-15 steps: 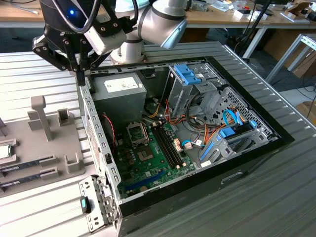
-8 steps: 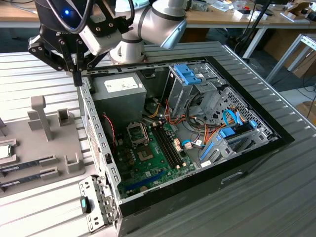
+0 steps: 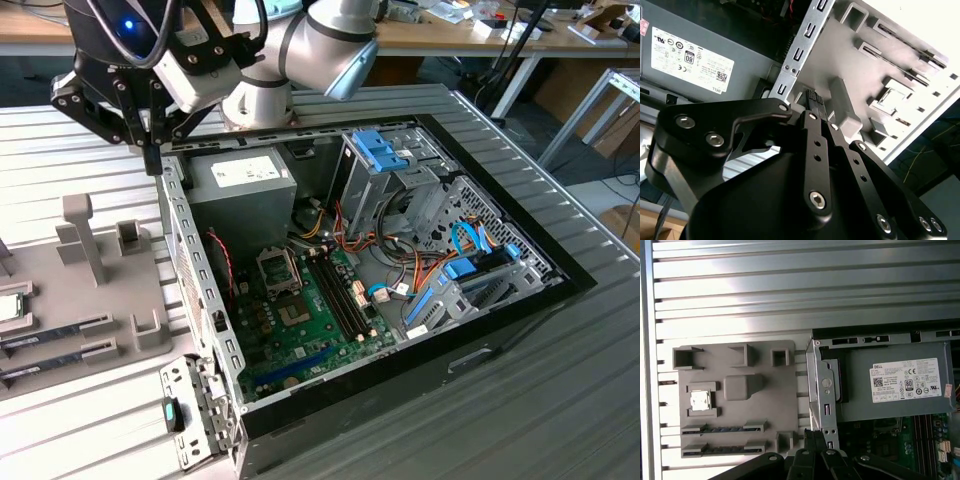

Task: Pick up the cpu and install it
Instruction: 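Reach for the cpu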

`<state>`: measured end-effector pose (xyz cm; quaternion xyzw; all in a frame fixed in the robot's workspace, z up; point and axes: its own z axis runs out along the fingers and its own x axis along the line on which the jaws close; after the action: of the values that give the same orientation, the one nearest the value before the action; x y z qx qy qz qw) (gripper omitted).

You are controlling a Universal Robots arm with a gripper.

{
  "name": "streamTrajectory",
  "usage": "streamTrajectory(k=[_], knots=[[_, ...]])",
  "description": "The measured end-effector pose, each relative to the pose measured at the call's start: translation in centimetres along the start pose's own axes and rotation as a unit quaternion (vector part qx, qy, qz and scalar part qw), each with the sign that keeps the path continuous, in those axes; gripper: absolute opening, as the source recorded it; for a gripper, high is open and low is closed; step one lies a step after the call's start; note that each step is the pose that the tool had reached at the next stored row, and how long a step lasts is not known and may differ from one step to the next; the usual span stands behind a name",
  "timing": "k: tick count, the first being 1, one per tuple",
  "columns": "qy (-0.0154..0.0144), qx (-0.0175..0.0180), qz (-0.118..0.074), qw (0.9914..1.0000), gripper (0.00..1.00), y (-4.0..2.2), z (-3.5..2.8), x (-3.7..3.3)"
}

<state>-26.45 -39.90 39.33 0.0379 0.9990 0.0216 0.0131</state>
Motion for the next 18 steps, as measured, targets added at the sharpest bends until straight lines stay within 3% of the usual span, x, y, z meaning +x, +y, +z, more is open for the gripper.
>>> streamTrajectory(k=[18], knots=[[0.0000,0.0000,0.000,1.00000,0.11,-0.11,-0.04,1.46]])
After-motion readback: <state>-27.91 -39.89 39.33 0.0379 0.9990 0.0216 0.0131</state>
